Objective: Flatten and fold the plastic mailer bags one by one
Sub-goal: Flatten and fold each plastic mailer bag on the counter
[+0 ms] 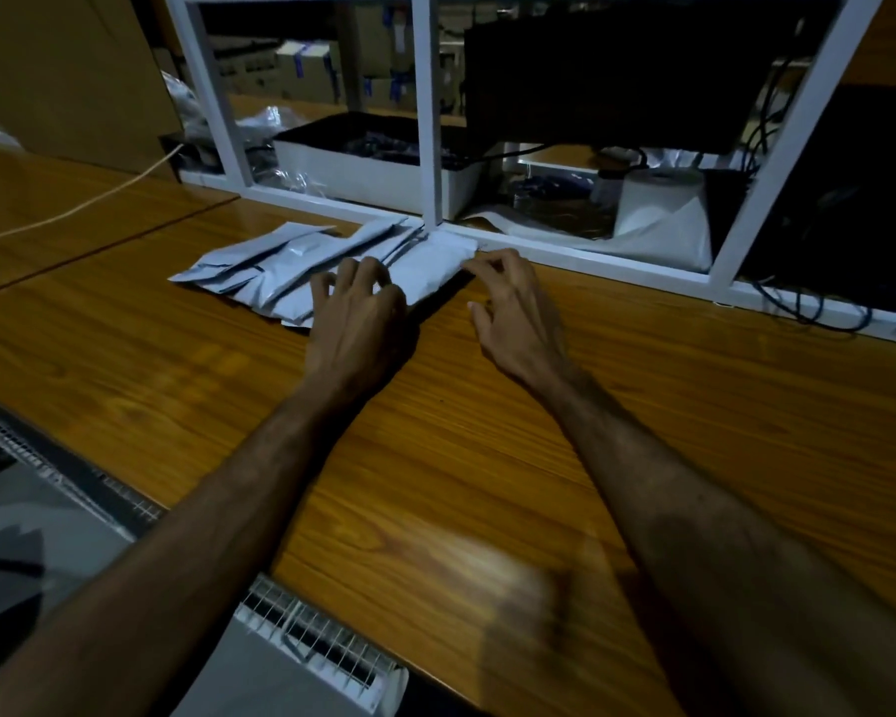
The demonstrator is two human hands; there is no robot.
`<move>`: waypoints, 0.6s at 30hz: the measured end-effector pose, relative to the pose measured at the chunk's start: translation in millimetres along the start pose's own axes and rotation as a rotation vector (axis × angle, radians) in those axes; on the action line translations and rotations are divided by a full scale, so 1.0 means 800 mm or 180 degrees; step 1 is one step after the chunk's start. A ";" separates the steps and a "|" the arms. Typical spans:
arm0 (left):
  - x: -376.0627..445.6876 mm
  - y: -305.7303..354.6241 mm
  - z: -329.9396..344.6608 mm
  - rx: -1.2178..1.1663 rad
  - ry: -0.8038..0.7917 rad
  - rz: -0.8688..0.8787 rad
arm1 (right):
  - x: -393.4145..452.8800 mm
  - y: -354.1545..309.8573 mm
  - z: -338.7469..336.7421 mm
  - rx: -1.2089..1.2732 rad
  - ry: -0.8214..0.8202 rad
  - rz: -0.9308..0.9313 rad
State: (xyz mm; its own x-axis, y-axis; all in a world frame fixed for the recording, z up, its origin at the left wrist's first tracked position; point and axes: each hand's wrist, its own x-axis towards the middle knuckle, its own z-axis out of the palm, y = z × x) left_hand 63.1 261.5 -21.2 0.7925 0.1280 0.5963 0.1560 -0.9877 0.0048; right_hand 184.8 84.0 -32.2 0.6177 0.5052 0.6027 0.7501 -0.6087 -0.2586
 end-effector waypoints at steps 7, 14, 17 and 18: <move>-0.015 0.036 -0.012 -0.1512 0.0162 0.0261 | -0.032 0.048 -0.047 -0.0214 -0.0001 -0.0150; -0.032 0.085 -0.030 -0.2245 -0.0022 0.0640 | -0.139 0.080 -0.139 -0.0399 -0.0087 -0.0278; -0.044 0.116 -0.035 -0.2262 -0.0158 0.1050 | -0.193 0.087 -0.183 -0.0551 0.0035 -0.0309; -0.049 0.128 -0.037 -0.2296 -0.0189 0.1166 | -0.210 0.088 -0.198 -0.0565 0.0082 -0.0310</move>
State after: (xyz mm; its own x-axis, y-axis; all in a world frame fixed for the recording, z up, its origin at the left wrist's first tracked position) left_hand 30.4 152.8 -20.7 0.7527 -0.2300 0.6169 -0.5219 -0.7797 0.3460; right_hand 96.5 -140.2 -31.9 0.5364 0.5524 0.6381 0.7511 -0.6572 -0.0625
